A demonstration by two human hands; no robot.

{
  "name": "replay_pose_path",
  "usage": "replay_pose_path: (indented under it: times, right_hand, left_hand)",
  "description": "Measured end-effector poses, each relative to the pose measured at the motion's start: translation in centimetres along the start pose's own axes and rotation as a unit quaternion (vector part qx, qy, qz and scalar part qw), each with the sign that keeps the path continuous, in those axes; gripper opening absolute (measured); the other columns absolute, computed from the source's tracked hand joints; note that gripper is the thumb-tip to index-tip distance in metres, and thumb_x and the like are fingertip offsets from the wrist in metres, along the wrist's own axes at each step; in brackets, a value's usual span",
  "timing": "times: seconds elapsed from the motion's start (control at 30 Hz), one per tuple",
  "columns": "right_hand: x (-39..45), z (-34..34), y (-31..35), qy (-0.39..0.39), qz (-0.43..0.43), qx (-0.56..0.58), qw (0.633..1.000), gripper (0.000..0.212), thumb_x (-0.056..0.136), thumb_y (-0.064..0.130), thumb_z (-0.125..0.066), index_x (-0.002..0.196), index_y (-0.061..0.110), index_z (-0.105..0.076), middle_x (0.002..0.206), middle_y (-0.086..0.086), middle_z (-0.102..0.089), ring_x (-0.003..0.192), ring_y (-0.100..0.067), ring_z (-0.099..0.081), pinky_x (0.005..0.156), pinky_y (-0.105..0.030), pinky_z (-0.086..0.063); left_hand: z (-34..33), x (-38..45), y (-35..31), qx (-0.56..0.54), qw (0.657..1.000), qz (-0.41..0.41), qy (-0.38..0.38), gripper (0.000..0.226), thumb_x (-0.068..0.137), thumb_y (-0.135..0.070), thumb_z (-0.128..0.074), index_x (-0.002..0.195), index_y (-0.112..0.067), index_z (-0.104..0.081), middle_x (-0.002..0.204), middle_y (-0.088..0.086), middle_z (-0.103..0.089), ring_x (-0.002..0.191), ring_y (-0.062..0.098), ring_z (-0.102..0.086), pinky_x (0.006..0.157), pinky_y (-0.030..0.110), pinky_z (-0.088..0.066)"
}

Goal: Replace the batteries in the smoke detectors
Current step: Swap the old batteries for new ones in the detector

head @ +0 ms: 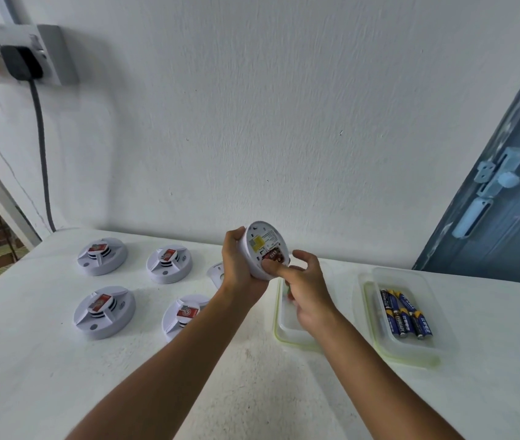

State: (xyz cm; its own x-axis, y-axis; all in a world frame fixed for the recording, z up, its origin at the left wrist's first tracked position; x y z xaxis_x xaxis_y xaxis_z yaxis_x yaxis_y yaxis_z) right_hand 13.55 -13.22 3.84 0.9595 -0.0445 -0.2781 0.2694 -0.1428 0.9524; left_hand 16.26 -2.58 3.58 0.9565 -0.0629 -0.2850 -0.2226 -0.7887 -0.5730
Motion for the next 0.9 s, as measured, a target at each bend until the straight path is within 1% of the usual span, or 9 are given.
replay_pose_path:
  times: [0.13, 0.2, 0.27, 0.3, 0.37, 0.43, 0.57, 0.77, 0.9]
  right_hand:
    - [-0.2, -1.1, -0.8, 0.075, -0.095, 0.117, 0.986, 0.058, 0.062, 0.015, -0.086, 0.112, 0.018, -0.058, 0.088, 0.001, -0.059, 0.072, -0.014, -0.045, 0.049, -0.024, -0.033]
    - [-0.2, -1.4, -0.6, 0.103, -0.13, 0.146, 0.975, 0.028, 0.068, 0.007, -0.079, 0.086, 0.019, -0.062, 0.068, 0.004, -0.058, 0.066, -0.014, -0.045, 0.051, -0.024, -0.03]
    - [-0.4, -1.6, 0.1, 0.133, -0.132, 0.144, 0.972, 0.023, 0.069, 0.004, -0.076, 0.075, 0.02, -0.061, 0.059, 0.004, -0.061, 0.066, -0.015, -0.048, 0.056, -0.026, -0.032]
    - [-0.4, -1.6, 0.6, 0.149, -0.109, 0.117, 0.976, 0.026, 0.066, 0.007, -0.079, 0.08, 0.021, -0.063, 0.065, 0.003, -0.064, 0.069, -0.017, -0.052, 0.059, -0.027, -0.034]
    - [-0.2, -1.7, 1.4, 0.164, -0.042, 0.053, 0.984, 0.054, 0.057, 0.016, -0.086, 0.105, 0.022, -0.062, 0.091, -0.001, -0.069, 0.082, -0.019, -0.06, 0.065, -0.03, -0.043]
    - [0.1, -1.2, 2.2, 0.151, 0.0, 0.065, 0.986, 0.073, 0.059, 0.018, -0.086, 0.124, 0.024, -0.054, 0.11, -0.004, -0.068, 0.097, -0.022, -0.064, 0.074, -0.035, -0.051]
    - [0.0, -0.3, 3.6, 0.148, 0.024, 0.108, 0.983, 0.054, 0.08, 0.011, -0.072, 0.128, 0.025, -0.053, 0.109, -0.007, -0.069, 0.099, -0.025, -0.067, 0.08, -0.04, -0.054]
    - [-0.3, -0.7, 3.5, 0.126, 0.05, 0.074, 0.988, 0.055, 0.082, 0.0, -0.069, 0.13, 0.02, -0.052, 0.112, -0.01, -0.069, 0.099, -0.027, -0.068, 0.072, -0.036, -0.057]
    - [-0.1, -2.1, 3.7, 0.11, 0.045, 0.036, 0.992, 0.039, 0.087, 0.01, -0.066, 0.124, 0.018, -0.054, 0.105, -0.007, -0.07, 0.093, -0.02, -0.068, 0.069, -0.032, -0.057]
  left_hand:
    - [-0.8, -0.4, -0.4, -0.012, 0.999, 0.011, 0.038, 0.053, 0.07, -0.042, -0.057, 0.111, -0.009, -0.06, 0.105, 0.014, -0.055, 0.103, 0.029, -0.051, 0.105, 0.042, -0.037]
    - [-1.0, -0.7, -0.4, -0.017, 0.999, 0.019, 0.048, 0.058, 0.067, -0.042, -0.059, 0.114, -0.009, -0.06, 0.108, 0.015, -0.055, 0.104, 0.029, -0.052, 0.1, 0.042, -0.04]
    - [-1.0, -0.9, -0.4, -0.018, 0.998, 0.029, 0.056, 0.063, 0.069, -0.042, -0.058, 0.122, -0.007, -0.059, 0.115, 0.018, -0.056, 0.111, 0.033, -0.052, 0.097, 0.045, -0.044]
    - [-1.0, -1.0, -0.5, -0.022, 0.997, 0.033, 0.062, 0.063, 0.073, -0.043, -0.055, 0.124, -0.006, -0.059, 0.117, 0.019, -0.056, 0.113, 0.034, -0.053, 0.095, 0.045, -0.045]
    - [-1.2, -1.2, -0.9, -0.023, 0.996, 0.036, 0.076, 0.055, 0.082, -0.043, -0.047, 0.119, -0.006, -0.06, 0.113, 0.019, -0.058, 0.11, 0.034, -0.054, 0.093, 0.045, -0.046]
    - [-1.2, -1.3, -1.3, -0.012, 0.995, 0.038, 0.089, 0.051, 0.088, -0.045, -0.039, 0.114, -0.006, -0.062, 0.109, 0.019, -0.061, 0.107, 0.034, -0.055, 0.094, 0.047, -0.044]
    - [-1.2, -1.4, -1.7, 0.012, 0.994, 0.044, 0.103, 0.052, 0.091, -0.045, -0.034, 0.109, -0.007, -0.065, 0.108, 0.021, -0.063, 0.103, 0.036, -0.057, 0.091, 0.048, -0.045]
    - [-0.8, -1.4, -2.1, 0.026, 0.994, 0.051, 0.096, 0.055, 0.091, -0.045, -0.036, 0.096, -0.006, -0.074, 0.098, 0.02, -0.07, 0.097, 0.036, -0.062, 0.087, 0.049, -0.047]
    - [0.5, -1.7, -3.8, 0.025, 0.997, 0.027, 0.067, 0.054, 0.091, -0.044, -0.038, 0.091, -0.006, -0.075, 0.097, 0.02, -0.069, 0.096, 0.035, -0.061, 0.091, 0.049, -0.046]
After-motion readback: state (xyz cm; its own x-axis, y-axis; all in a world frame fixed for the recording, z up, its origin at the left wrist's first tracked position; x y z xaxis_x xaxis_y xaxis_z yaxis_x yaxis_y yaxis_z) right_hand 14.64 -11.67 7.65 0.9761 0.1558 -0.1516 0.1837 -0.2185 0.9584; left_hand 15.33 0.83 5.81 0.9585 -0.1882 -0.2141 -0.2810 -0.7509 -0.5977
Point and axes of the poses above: each hand's wrist, its own x-axis towards the middle knuckle, its own z-axis out of the back of the hand, y = z × x, the point moved 5 cm from there along x, towards the middle knuckle
